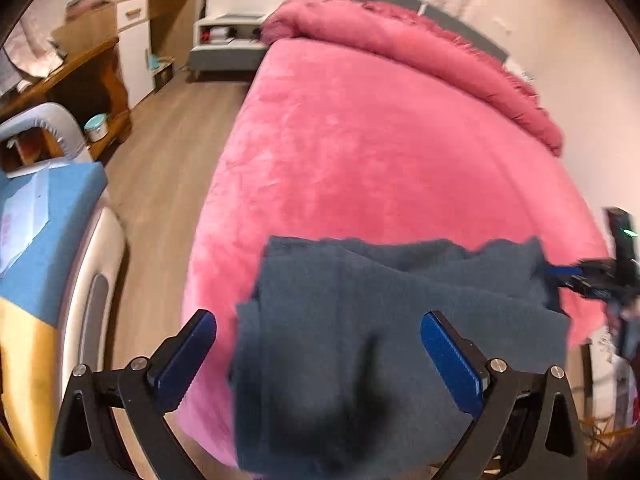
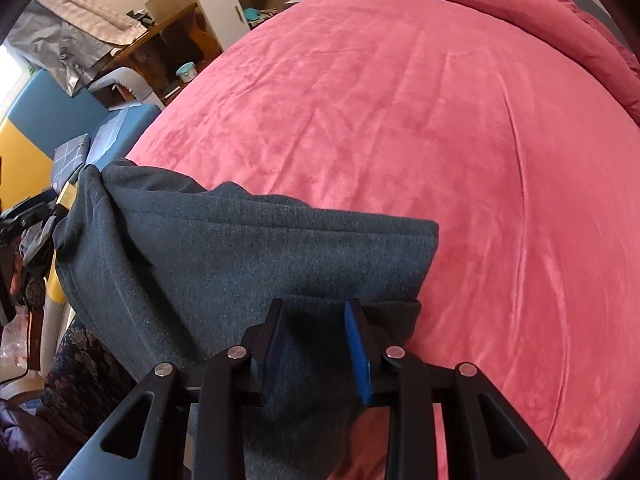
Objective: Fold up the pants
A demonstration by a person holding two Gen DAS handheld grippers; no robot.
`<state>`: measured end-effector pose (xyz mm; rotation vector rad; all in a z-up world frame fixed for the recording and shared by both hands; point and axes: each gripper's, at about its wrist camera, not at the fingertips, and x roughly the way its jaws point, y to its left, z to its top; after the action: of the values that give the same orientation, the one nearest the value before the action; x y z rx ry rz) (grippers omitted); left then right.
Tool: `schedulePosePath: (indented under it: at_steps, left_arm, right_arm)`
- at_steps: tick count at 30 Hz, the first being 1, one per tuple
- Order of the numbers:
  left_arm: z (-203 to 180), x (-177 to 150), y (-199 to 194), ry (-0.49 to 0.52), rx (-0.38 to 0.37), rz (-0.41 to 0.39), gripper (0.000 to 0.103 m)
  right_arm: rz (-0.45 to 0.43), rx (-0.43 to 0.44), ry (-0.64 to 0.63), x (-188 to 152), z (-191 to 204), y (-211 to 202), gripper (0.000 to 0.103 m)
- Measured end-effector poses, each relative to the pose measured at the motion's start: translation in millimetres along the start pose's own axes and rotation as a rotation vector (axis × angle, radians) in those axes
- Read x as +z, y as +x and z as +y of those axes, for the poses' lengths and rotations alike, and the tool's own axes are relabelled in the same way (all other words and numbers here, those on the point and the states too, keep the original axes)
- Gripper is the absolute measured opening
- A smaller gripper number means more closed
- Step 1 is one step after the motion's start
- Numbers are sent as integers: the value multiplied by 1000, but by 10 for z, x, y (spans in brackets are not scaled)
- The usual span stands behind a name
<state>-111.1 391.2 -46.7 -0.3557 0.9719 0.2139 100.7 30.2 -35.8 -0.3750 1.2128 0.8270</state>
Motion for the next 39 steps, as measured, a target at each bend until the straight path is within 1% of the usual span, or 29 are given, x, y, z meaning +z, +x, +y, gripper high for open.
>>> schedulePosePath:
  at_steps: [1, 3, 4, 5, 6, 7, 8, 9, 10, 11, 14, 16, 18, 19, 20, 22, 25, 27, 29, 30, 31, 32, 33, 34, 35, 36, 37, 38, 39]
  left_arm:
    - [56, 47, 62, -25, -2, 12, 103]
    - [141, 124, 162, -70, -44, 25, 102]
    - [181, 164, 218, -97, -64, 34, 99]
    - [180, 196, 248, -100, -69, 34, 75]
    - [159, 232, 264, -86, -67, 28, 35]
    - [115, 246, 253, -69, -51, 12, 28]
    - [72, 267, 243, -46, -35, -17, 14]
    - [17, 271, 203, -13, -37, -37, 6]
    - [-22, 264, 129, 8, -46, -63, 6]
    - [-41, 237, 18, 21, -74, -93, 6]
    - [-47, 80, -306, 48, -126, -142, 6]
    - [-49, -177, -607, 80, -141, -161, 6]
    - [-21, -403, -765, 79, -159, -146, 6]
    - [-8, -568, -838, 74, -153, -121, 6]
    - [-4, -661, -878, 72, -149, -103, 3]
    - [46, -900, -893, 42, -139, -49, 3]
    - [130, -1085, -900, -20, -119, -30, 0]
    - [177, -1130, -935, -58, -120, -45, 0]
    - [176, -1122, -950, -74, -126, -62, 0]
    - [167, -1098, -943, -70, -128, -67, 0]
    - [145, -1064, -933, -66, -128, -71, 0]
    - [141, -1055, -919, -76, -136, -72, 0]
    - [160, -1033, -906, -98, -157, -68, 0]
    - [178, -1004, -892, -115, -169, -63, 3]
    - [197, -976, -884, -131, -180, -58, 20]
    - [225, -953, -868, -153, -207, -51, 55]
    - [245, -936, -859, -178, -230, -46, 69]
    - [257, -920, -838, -205, -248, -43, 75]
    - [247, -900, -824, -205, -261, -39, 75]
  right_arm:
    - [6, -2, 2, -10, -11, -1, 31]
    - [11, -4, 5, -6, -20, 4, 31]
    - [14, -5, 3, -12, -23, -5, 31]
    - [18, -10, 2, -10, -35, -6, 31]
    - [18, -12, 6, 0, -44, -11, 31]
    - [16, -6, 14, 5, -61, -26, 31]
    - [14, -1, 26, 8, -89, -50, 31]
    - [12, -2, 33, 10, -107, -57, 31]
    - [9, -2, 44, 5, -146, -81, 31]
    - [7, 9, 70, -7, -216, -110, 31]
    - [1, 6, 113, -67, -356, -161, 31]
    - [-12, 1, 132, -124, -452, -230, 31]
    - [-11, 9, 118, -171, -498, -282, 31]
    - [-10, 16, 104, -183, -492, -298, 31]
    - [-9, 21, 87, -186, -473, -312, 31]
    - [-12, 44, 25, -142, -357, -330, 31]
    - [-13, 49, -75, -21, -124, -321, 31]
    - [21, 89, -175, 85, 86, -248, 31]
    - [80, 71, -261, 173, 249, -111, 32]
    - [128, 64, -300, 212, 315, -12, 37]
    - [169, 26, -348, 240, 377, 100, 37]
    - [190, -22, -376, 259, 410, 184, 37]
    - [238, -31, -398, 268, 432, 293, 37]
    - [270, -19, -420, 256, 459, 346, 36]
    - [281, -35, -445, 237, 489, 373, 34]
    - [292, -68, -466, 207, 520, 386, 22]
    - [290, -71, -475, 185, 538, 371, 8]
    - [270, -81, -480, 160, 545, 330, 7]
    - [260, -88, -474, 145, 538, 302, 4]
